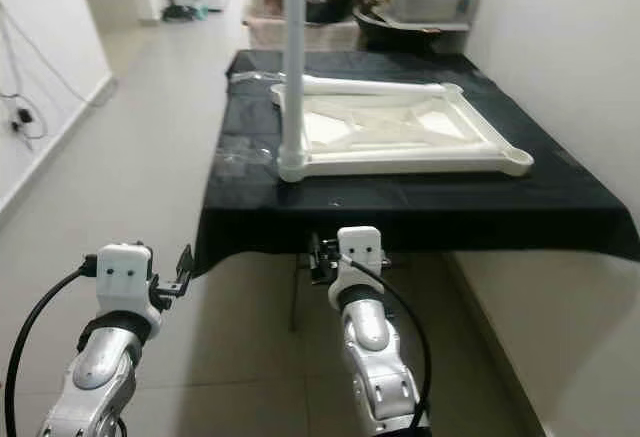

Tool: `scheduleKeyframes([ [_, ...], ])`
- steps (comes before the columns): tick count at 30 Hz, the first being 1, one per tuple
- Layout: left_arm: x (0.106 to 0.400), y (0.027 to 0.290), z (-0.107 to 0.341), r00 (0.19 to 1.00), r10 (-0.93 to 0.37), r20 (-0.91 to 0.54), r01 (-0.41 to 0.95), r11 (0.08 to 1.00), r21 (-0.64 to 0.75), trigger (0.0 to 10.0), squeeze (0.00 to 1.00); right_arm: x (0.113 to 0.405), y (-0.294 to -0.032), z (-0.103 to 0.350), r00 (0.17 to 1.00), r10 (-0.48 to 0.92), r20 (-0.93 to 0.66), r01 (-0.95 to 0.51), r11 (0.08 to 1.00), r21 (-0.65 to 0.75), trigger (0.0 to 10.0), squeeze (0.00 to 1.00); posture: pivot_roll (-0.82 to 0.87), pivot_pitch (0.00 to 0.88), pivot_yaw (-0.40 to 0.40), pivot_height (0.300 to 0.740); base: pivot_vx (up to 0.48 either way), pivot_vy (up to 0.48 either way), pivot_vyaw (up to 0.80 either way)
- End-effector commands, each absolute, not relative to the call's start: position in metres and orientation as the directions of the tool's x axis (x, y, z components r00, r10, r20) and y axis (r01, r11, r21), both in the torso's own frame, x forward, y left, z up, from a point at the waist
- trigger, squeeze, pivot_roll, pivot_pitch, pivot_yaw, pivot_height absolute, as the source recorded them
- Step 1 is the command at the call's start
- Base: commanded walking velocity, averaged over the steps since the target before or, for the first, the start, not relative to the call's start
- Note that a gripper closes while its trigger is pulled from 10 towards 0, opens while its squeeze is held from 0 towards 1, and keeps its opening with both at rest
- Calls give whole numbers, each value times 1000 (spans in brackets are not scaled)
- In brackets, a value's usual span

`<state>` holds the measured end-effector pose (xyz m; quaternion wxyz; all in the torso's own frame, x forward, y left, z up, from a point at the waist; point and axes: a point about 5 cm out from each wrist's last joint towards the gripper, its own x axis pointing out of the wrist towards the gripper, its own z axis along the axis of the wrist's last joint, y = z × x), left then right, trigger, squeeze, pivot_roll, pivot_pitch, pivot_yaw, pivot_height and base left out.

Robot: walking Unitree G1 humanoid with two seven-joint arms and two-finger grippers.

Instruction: Building children table

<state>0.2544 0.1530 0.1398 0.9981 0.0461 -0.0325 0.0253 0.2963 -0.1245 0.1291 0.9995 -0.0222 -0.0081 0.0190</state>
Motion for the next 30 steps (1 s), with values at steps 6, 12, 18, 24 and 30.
scheduleKeyframes([
  [6, 262, 181, 159, 982, 137, 131, -153, 981, 123, 10000, 0, 305, -142, 132, 998, -49, 28, 50, 998, -49, 10000, 0, 80, 0, -48, 740, 0, 0, 0],
  [12, 261, 177, 157, 984, 127, 125, -143, 982, 123, 10000, 0, 312, -149, 138, 995, -83, 50, 86, 995, -46, 10000, 0, 79, 0, -48, 740, 0, 0, 0],
  [18, 260, 170, 155, 989, 97, 115, -111, 986, 122, 10000, 0, 312, -151, 139, 993, -103, 54, 105, 994, -40, 10000, 0, 77, 0, -44, 740, 161, 0, 0],
  [24, 260, 170, 153, 990, 90, 108, -104, 986, 127, 10000, 0, 312, -151, 136, 993, -108, 44, 110, 993, -38, 10000, 0, 80, 0, -41, 740, 255, 0, 0],
  [30, 259, 169, 152, 991, 84, 105, -98, 986, 136, 10000, 0, 312, -149, 135, 994, -106, 40, 107, 994, -35, 10000, 0, 81, 0, -37, 740, 347, 0, 0],
])
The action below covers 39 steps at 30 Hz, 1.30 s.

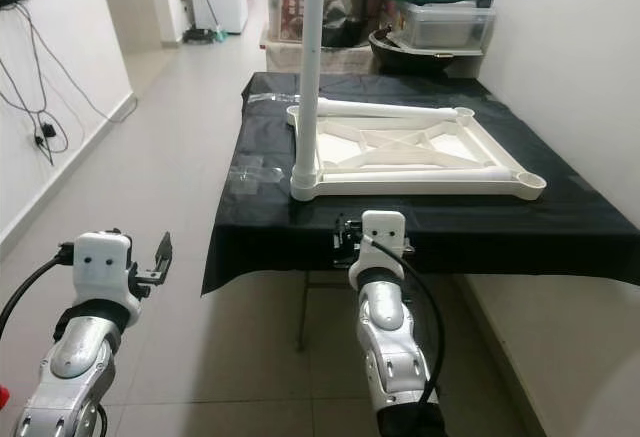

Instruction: Building children table

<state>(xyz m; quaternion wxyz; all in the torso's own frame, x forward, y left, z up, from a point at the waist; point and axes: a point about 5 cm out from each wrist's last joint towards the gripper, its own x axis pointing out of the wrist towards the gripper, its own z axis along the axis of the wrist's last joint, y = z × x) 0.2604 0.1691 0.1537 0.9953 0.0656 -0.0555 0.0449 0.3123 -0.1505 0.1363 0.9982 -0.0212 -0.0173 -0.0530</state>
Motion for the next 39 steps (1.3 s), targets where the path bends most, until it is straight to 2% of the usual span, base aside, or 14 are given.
scheduleKeyframes([
  [1, 259, 169, 152, 991, 83, 105, -97, 986, 135, 10000, 0, 312, -149, 135, 994, -105, 40, 107, 994, -35, 10000, 0, 80, 0, -40, 740, 352, 0, 0],
  [13, 259, 170, 152, 991, 95, 98, -107, 986, 129, 10000, 0, 311, -151, 135, 992, -119, 43, 121, 992, -38, 10000, 0, 80, 0, -39, 740, 331, 0, 0],
  [30, 258, 169, 152, 991, 97, 94, -107, 987, 118, 10000, 0, 312, -152, 132, 994, -108, 28, 109, 994, -32, 10000, 0, 79, 0, -33, 740, 0, 0, 0],
  [35, 259, 172, 156, 988, 108, 111, -121, 985, 121, 10000, 0, 314, -163, 129, 985, -173, 14, 173, 984, -31, 10000, 0, 82, 0, -39, 740, 0, 0, 0],
  [36, 260, 178, 158, 984, 131, 123, -146, 982, 122, 10000, 0, 316, -177, 131, 967, -254, 23, 255, 967, -33, 10000, 0, 86, 0, -41, 740, 0, 0, 0],
  [39, 261, 183, 161, 980, 150, 133, -166, 978, 126, 10000, 0, 319, -195, 137, 933, -356, 45, 358, 933, -34, 10000, 0, 86, 0, -40, 740, 0, 0, 0],
])
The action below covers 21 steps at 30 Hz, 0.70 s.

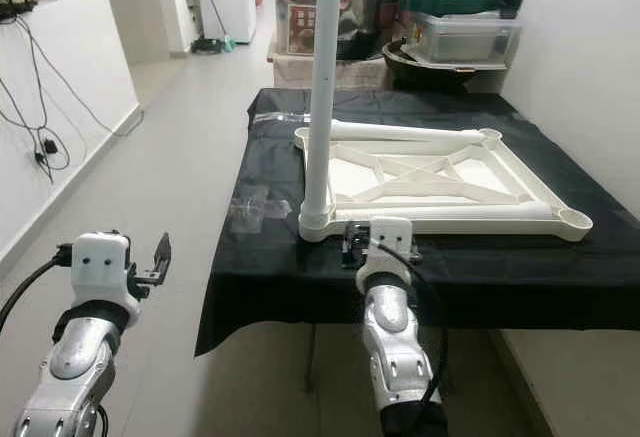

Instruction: Building children table

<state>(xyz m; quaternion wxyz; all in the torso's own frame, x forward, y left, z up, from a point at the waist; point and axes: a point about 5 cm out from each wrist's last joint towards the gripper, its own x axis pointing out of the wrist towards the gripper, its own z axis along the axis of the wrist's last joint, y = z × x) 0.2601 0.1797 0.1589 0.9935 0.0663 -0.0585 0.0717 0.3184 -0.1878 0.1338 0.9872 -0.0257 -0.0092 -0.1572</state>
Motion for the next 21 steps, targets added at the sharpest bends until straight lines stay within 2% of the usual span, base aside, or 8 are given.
scheduleKeyframes([
  [1, 261, 184, 161, 980, 150, 134, -167, 978, 127, 10000, 0, 320, -199, 138, 925, -375, 50, 377, 925, -36, 10000, 0, 86, 0, -40, 740, 0, 0, 0],
  [8, 262, 185, 161, 979, 147, 140, -166, 977, 133, 10000, 0, 320, -216, 145, 884, -462, 73, 466, 883, -51, 10000, 0, 81, 0, -39, 740, 172, 0, 0],
  [21, 263, 184, 161, 981, 139, 139, -157, 978, 135, 10000, 0, 320, -210, 142, 887, -457, 68, 460, 887, -42, 10000, 0, 83, 0, -37, 740, 260, 0, 0],
])
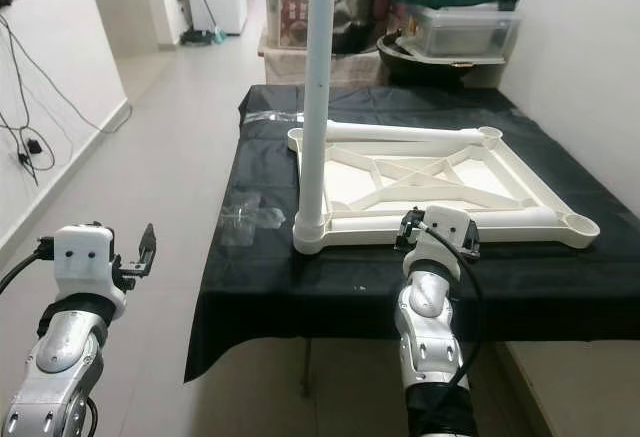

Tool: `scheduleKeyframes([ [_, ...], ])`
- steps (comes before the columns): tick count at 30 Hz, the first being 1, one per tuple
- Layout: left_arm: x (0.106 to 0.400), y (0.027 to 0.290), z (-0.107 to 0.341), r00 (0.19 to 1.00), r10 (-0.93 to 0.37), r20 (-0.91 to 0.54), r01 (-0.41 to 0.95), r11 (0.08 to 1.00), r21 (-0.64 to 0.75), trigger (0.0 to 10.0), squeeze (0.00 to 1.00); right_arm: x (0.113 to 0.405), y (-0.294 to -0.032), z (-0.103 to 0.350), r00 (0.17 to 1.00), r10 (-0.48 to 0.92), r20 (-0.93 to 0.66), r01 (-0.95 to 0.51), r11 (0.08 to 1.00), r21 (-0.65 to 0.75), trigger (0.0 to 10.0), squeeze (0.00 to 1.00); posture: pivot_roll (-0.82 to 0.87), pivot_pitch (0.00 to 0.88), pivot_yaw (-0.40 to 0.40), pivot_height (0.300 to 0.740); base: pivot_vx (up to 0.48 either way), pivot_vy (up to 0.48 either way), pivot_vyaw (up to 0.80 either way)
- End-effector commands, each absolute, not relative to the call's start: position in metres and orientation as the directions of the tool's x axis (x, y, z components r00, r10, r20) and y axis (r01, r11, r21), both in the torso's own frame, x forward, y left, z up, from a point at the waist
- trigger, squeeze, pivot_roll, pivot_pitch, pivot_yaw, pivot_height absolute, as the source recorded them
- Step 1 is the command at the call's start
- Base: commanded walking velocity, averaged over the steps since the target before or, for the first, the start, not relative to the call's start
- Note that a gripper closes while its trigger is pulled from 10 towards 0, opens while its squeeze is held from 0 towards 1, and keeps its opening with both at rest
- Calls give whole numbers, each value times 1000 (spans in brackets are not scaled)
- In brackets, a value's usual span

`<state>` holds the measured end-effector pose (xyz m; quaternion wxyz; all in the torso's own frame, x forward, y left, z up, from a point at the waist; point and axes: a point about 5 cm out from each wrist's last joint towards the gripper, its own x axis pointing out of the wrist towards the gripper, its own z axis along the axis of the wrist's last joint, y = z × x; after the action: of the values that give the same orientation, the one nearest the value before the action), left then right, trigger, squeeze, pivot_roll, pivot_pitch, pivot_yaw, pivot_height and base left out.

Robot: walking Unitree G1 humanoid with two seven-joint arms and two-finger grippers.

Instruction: Building children table

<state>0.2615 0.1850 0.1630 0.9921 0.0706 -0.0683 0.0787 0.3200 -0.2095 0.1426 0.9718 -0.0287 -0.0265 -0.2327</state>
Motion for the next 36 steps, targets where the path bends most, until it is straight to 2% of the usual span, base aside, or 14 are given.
scheduleKeyframes([
  [1, 263, 185, 161, 981, 138, 138, -157, 978, 135, 10000, 0, 321, -210, 143, 887, -458, 68, 461, 887, -42, 10000, 0, 83, 0, -37, 740, 270, 0, 0],
  [16, 263, 182, 160, 981, 138, 139, -156, 979, 129, 10000, 0, 319, -211, 142, 885, -461, 69, 465, 885, -41, 10000, 0, 82, 0, -36, 740, 268, 0, 0],
  [22, 262, 182, 157, 979, 165, 118, -177, 979, 98, 10000, 0, 321, -209, 141, 898, -436, 54, 438, 898, -38, 10000, 0, 79, 0, -35, 740, 0, 0, 0],
  [25, 259, 179, 151, 987, 134, 93, -144, 984, 103, 10000, 0, 329, -198, 137, 961, -276, 14, 276, 961, 12, 10000, 0, 79, 0, -33, 740, 0, 0, 0],
  [26, 259, 179, 151, 987, 134, 93, -144, 984, 103, 10000, 0, 329, -198, 137, 961, -276, 14, 276, 961, 12, 10000, 0, 79, 0, -33, 740, 0, 0, 0],
  [27, 257, 177, 146, 991, 113, 73, -120, 987, 105, 10000, 0, 332, -194, 136, 982, -189, 1, 189, 981, 31, 10000, 0, 79, 0, -37, 740, 0, 0, 0],
  [30, 255, 175, 143, 993, 99, 60, -105, 989, 104, 10000, 0, 333, -191, 136, 991, -135, -6, 135, 990, 42, 10000, 0, 79, 0, -37, 740, 0, 0, 0],
  [34, 234, 152, 115, 994, -95, -53, 98, 993, 61, 10000, 0, 341, -214, 140, 996, 70, -47, -73, 995, -64, 10000, 0, 78, 0, -38, 740, 0, 0, 0],
  [35, 234, 152, 115, 994, -95, -53, 98, 993, 61, 10000, 0, 341, -214, 140, 996, 70, -47, -73, 995, -64, 10000, 0, 78, 0, -38, 740, 0, 0, 0],
  [36, 229, 146, 111, 987, -144, -70, 148, 988, 53, 10000, 0, 341, -222, 139, 987, 131, -87, -139, 986, -90, 10000, 0, 74, 0, -38, 740, 0, 0, 0],
])
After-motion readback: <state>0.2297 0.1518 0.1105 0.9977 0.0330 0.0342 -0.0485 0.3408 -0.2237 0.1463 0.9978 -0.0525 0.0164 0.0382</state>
